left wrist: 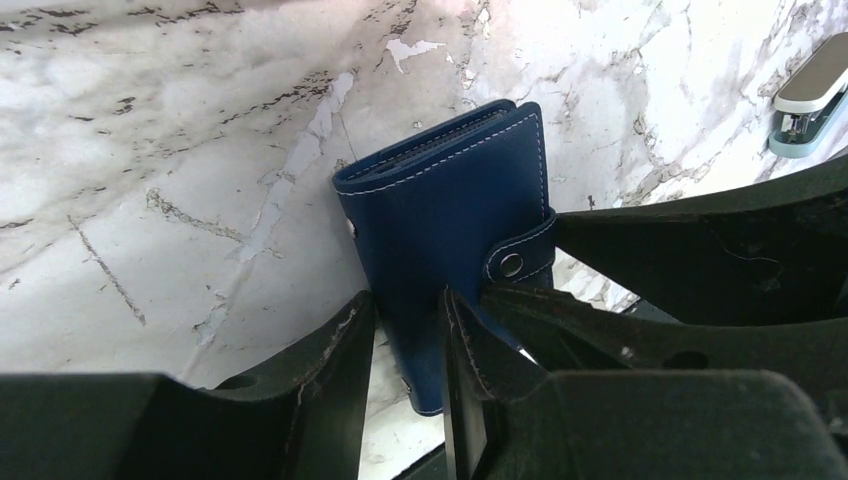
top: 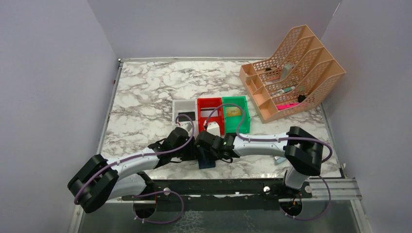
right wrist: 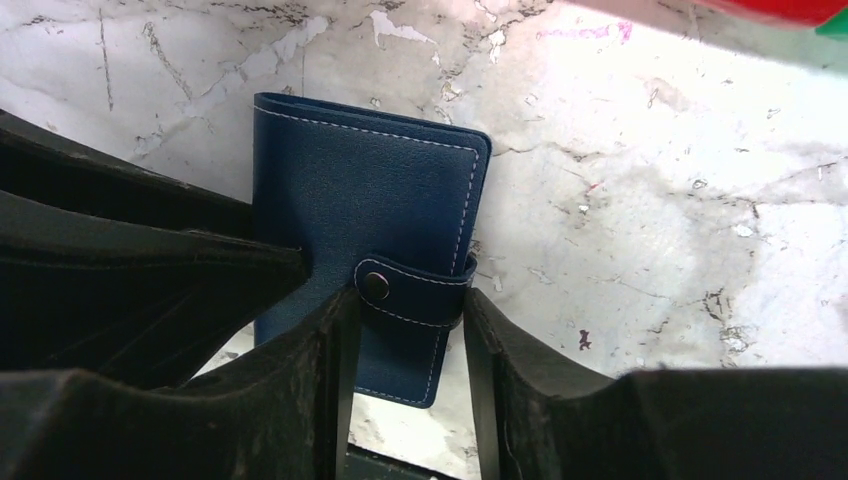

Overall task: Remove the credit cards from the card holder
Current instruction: Open the card holder at the center of the board.

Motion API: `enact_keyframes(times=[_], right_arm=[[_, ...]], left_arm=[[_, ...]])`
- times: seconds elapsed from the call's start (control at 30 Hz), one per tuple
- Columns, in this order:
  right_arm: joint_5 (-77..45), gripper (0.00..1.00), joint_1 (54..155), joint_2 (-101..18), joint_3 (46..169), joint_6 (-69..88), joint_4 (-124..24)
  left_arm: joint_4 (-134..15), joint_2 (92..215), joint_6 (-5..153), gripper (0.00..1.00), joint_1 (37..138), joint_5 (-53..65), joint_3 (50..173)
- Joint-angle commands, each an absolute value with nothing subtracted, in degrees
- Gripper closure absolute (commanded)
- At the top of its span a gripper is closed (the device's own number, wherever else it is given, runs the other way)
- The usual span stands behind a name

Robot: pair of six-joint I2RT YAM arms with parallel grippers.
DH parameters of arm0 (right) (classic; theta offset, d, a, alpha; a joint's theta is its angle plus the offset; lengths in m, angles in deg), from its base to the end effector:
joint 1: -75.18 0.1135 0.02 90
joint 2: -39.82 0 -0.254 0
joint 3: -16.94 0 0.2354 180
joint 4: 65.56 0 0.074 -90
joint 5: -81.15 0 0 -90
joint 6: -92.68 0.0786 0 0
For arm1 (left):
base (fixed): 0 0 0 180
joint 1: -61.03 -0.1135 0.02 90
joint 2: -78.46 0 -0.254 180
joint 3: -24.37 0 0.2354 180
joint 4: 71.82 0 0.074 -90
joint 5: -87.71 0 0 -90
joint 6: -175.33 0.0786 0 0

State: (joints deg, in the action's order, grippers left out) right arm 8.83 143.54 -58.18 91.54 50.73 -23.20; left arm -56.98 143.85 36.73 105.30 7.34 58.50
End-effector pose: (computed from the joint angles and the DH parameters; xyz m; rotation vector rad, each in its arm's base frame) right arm 0.1448 0.3003 0.1358 -0.3798 2.6223 0.2664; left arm 0.1487 -0.1633 0.1131 -0.0100 2.5846 -0.9043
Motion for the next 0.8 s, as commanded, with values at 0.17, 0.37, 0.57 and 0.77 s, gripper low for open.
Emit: enact_keyframes(times=[0.17,0.37,0.57,0.77], right_arm=[[12.0,0.64,143.4,-59.1,89.8,52.6,-23.9],[-0.3,0.72,139.2,-54.7,82.5,52.8,-33.9],[-15.1,0.73,131.9,-46.7,71.0,55.1,-51.4],[-10.4,0.63,130.4,-43.3,71.4,51.1,-46.2]], left_arm=[[-52.9,145.4,39.6,0.73,105.7,4.3,55.5],[-52.4,144.7,39.9,0.76,105.7,3.7,54.3],[-51.8,144.1,40.0,0.77,105.8,3.1,54.3],[-51.8,143.5,40.2,0.77,105.7,3.3,54.5]])
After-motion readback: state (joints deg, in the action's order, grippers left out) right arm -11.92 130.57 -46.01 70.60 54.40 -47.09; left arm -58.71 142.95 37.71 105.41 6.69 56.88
